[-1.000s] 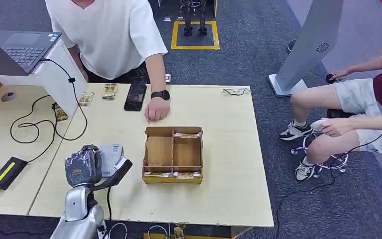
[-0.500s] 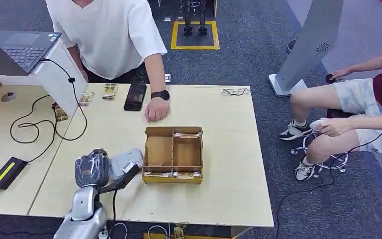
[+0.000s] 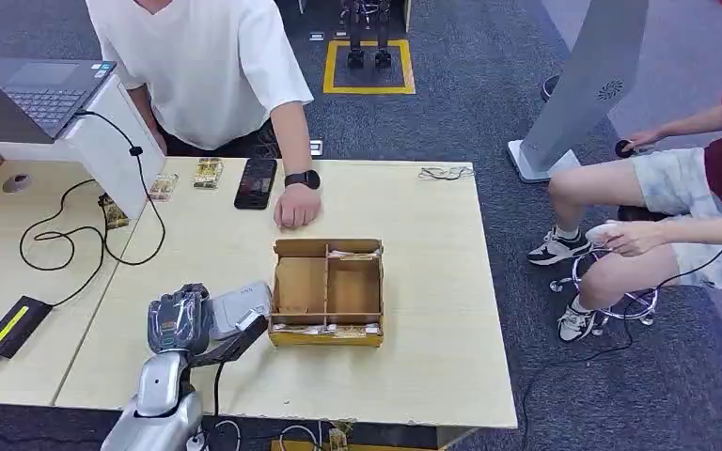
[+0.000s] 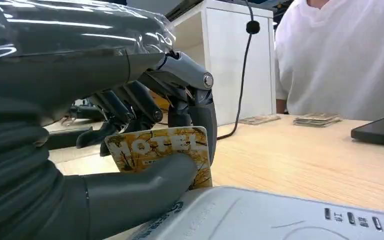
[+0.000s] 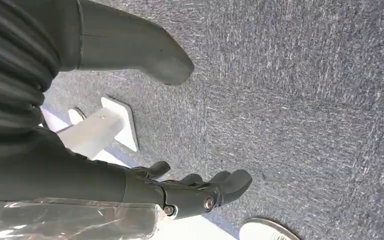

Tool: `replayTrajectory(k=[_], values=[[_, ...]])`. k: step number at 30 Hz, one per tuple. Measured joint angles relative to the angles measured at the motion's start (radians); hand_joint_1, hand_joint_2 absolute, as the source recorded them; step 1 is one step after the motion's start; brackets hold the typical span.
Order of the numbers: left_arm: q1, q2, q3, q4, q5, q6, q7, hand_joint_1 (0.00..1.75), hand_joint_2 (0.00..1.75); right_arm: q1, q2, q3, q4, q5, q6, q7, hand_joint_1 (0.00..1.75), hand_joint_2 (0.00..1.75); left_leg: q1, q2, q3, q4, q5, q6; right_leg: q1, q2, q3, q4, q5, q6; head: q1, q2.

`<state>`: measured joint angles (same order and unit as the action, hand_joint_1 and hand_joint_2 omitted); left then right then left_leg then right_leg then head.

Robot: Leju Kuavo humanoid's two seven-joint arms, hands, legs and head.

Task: Pass the card to the sensor for recognition and then transmit it.

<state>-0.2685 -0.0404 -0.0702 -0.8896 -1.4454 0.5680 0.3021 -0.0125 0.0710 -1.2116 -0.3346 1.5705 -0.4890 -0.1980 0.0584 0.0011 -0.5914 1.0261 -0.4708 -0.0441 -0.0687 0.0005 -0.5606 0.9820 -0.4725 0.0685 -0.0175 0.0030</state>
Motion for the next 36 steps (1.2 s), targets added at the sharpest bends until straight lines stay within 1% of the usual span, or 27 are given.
replayTrajectory(k=[9, 11, 13, 15, 16, 18, 19, 20, 22, 26, 28, 29, 32, 33, 34, 36], values=[[0.0, 0.004, -0.002, 0.0, 0.022, 0.018, 0.0, 1.75, 1.75, 0.0, 0.0, 0.006, -0.005, 0.0, 0.001, -0.001, 0.0, 1.75, 0.0, 0.0, 0.0, 0.0, 0.0, 0.0, 0.0, 0.0, 0.0, 0.0, 0.0, 0.0, 0.0, 0.0], [0.0, 0.006, -0.002, 0.0, 0.034, 0.031, -0.005, 1.75, 1.75, 0.0, 0.0, 0.007, -0.005, 0.0, 0.001, -0.001, 0.0, 1.75, 0.0, 0.0, 0.0, 0.0, 0.0, 0.0, 0.0, 0.0, 0.0, 0.0, 0.0, 0.0, 0.0, 0.0], [0.0, 0.006, -0.003, 0.0, 0.054, 0.054, -0.024, 1.75, 1.75, 0.0, 0.0, 0.008, -0.005, 0.0, 0.0, -0.003, 0.0, 1.75, 0.0, 0.0, 0.0, 0.0, 0.0, 0.0, 0.0, 0.0, 0.0, 0.0, 0.0, 0.0, 0.0, 0.0], [0.001, 0.006, -0.003, -0.002, 0.097, 0.092, -0.065, 1.75, 1.75, 0.0, 0.0, 0.008, -0.005, 0.0, -0.003, -0.006, 0.0, 1.75, 0.0, 0.0, 0.0, 0.0, 0.0, 0.0, 0.0, 0.0, 0.0, 0.0, 0.0, 0.0, 0.0, 0.0], [0.006, 0.006, -0.003, -0.014, 0.129, 0.108, -0.105, 1.75, 1.75, 0.0, 0.0, 0.008, -0.005, 0.0, -0.004, -0.009, 0.0, 1.75, 0.0, 0.0, 0.0, 0.0, 0.0, 0.0, 0.0, 0.0, 0.0, 0.0, 0.0, 0.0, 0.0, 0.0], [0.017, -0.001, 0.0, -0.066, 0.159, 0.117, -0.2, 1.75, 1.75, 0.002, 0.0, 0.008, -0.005, 0.0, -0.009, -0.016, 0.0, 1.75, 0.0, 0.0, 0.0, 0.0, 0.0, 0.0, 0.0, 0.0, 0.0, 0.0, 0.0, 0.0, 0.0, 0.0], [0.02, -0.014, 0.008, -0.095, 0.167, 0.12, -0.251, 1.75, 1.75, 0.002, 0.0, 0.008, -0.004, 0.0, -0.011, -0.019, 0.0, 1.75, 0.0, -0.001, -0.001, 0.0, 0.0, 0.0, 0.0, -0.001, 0.0, 0.0, 0.0, 0.0, 0.0, 0.0], [0.02, -0.023, 0.018, -0.122, 0.169, 0.123, -0.287, 1.75, 1.75, 0.002, 0.0, 0.008, -0.003, 0.0, -0.013, -0.022, 0.0, 1.75, 0.0, -0.001, -0.001, 0.0, 0.0, 0.0, 0.0, -0.001, 0.0, 0.0, 0.0, 0.0, 0.0, 0.0], [0.019, -0.04, 0.031, -0.156, 0.171, 0.124, -0.307, 1.75, 1.75, 0.002, 0.0, 0.008, -0.003, 0.0, -0.015, -0.023, 0.0, 1.75, 0.0, 0.0, -0.001, 0.0, 0.0, 0.0, 0.0, 0.0, 0.0, 0.0, 0.0, 0.0, 0.0, 0.0], [0.02, -0.06, 0.045, -0.195, 0.171, 0.124, -0.308, 1.75, 1.75, 0.003, 0.0, 0.008, -0.003, 0.0, -0.015, -0.024, 0.0, 1.75, 0.0, 0.0, -0.001, 0.0, 0.0, 0.0, 0.0, 0.0, -0.001, 0.0, 0.0, 0.0, 0.0, 0.0], [0.02, -0.063, 0.05, -0.208, 0.172, 0.124, -0.309, 1.75, 1.75, 0.003, 0.0, 0.008, -0.003, 0.0, -0.016, -0.024, 0.0, 1.75, 0.0, 0.0, -0.001, 0.0, 0.0, 0.0, 0.0, 0.0, -0.001, 0.0, 0.0, 0.0, 0.0, 0.0], [0.02, -0.064, 0.052, -0.214, 0.177, 0.124, -0.324, 1.75, 1.75, 0.003, 0.0, 0.008, -0.003, 0.0, -0.016, -0.024, 0.0, 1.75, 0.0, 0.0, -0.001, 0.0, 0.0, 0.0, 0.0, -0.001, -0.001, 0.0, 0.0, 0.0, 0.0, 0.0], [0.023, -0.09, 0.073, -0.264, 0.183, 0.124, -0.424, 1.75, 1.75, 0.003, 0.0, 0.008, -0.002, 0.0, -0.019, -0.028, 0.0, 1.75, 0.0, 0.0, -0.002, 0.0, 0.0, 0.0, 0.0, -0.001, -0.001, 0.0, 0.0, 0.0, 0.0, 0.0], [0.021, -0.1, 0.077, -0.278, 0.183, 0.124, -0.443, 1.75, 1.75, 0.003, 0.0, 0.008, -0.001, 0.0, -0.019, -0.03, 0.0, 1.75, 0.0, 0.0, -0.002, 0.0, 0.0, 0.0, 0.0, -0.001, -0.001, 0.0, 0.0, 0.0, 0.0, 0.0], [0.016, -0.11, 0.077, -0.295, 0.183, 0.124, -0.453, 1.75, 1.75, 0.003, 0.0, 0.008, 0.001, 0.0, -0.02, -0.032, 0.0, 1.75, 0.0, 0.0, -0.002, 0.0, 0.0, 0.0, 0.0, 0.0, -0.001, 0.0, 0.0, 0.0, 0.0, 0.0], [0.008, -0.123, 0.077, -0.319, 0.183, 0.124, -0.453, 1.75, 1.75, 0.003, 0.0, 0.008, 0.003, 0.0, -0.021, -0.032, 0.0, 1.75, 0.0, 0.0, -0.002, 0.0, 0.0, 0.0, 0.0, 0.0, -0.001, 0.0, 0.0, 0.0, 0.0, 0.0]])
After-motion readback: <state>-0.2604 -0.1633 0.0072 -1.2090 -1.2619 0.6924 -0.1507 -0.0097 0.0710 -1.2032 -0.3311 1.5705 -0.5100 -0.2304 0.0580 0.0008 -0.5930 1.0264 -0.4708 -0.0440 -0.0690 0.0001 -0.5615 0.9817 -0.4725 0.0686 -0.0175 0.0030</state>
